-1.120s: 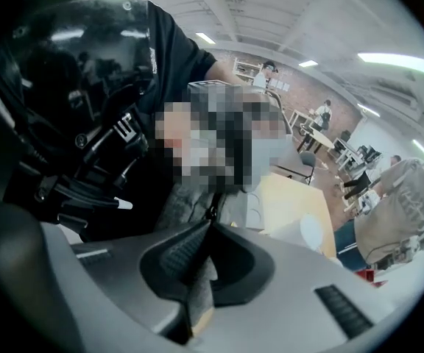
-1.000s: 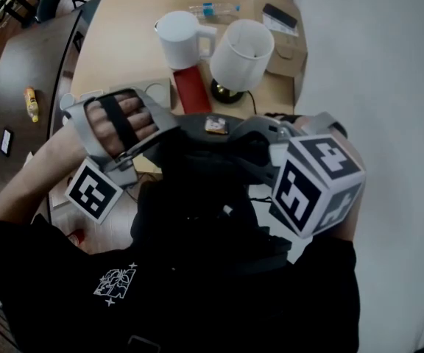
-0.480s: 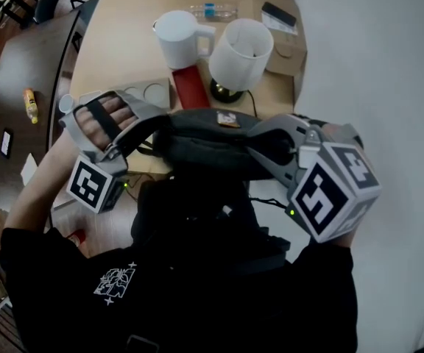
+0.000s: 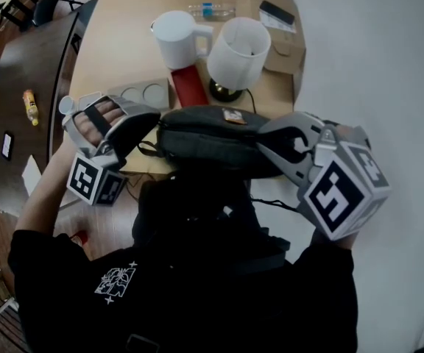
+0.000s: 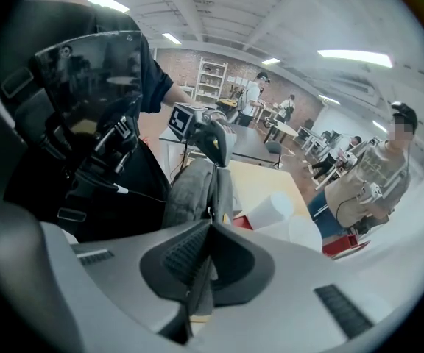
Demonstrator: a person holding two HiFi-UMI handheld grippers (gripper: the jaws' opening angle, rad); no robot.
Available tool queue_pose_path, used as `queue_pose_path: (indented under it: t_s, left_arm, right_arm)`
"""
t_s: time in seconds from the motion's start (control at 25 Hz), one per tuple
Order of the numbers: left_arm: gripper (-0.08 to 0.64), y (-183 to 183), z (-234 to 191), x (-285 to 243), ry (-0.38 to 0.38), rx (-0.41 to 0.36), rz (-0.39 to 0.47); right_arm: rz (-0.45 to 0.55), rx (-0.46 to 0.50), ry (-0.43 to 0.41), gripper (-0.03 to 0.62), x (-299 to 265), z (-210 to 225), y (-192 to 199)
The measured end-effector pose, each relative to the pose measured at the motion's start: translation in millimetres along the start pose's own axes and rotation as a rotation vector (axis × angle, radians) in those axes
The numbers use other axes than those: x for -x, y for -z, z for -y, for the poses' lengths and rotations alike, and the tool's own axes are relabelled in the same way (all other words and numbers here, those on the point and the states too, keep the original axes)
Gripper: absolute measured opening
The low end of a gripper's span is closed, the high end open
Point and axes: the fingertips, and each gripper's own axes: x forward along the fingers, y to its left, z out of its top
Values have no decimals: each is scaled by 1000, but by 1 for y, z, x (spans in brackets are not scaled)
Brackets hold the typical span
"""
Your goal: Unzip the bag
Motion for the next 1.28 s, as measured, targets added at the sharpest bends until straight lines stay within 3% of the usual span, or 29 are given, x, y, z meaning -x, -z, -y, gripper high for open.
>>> queue_pose_path:
  t_s: [0.28, 0.68, 1.28]
  left_arm:
    - [3, 7, -3, -3, -65, 109, -16]
    - [3, 5, -11, -8, -124, 204, 9]
    - [3, 21, 2, -1, -180, 349, -10]
  right_arm:
    - [-19, -34, 42, 18, 6, 6, 11]
    - [-13, -68, 91, 17, 14, 14, 19]
    - [-18, -133, 92, 17, 16, 14, 37]
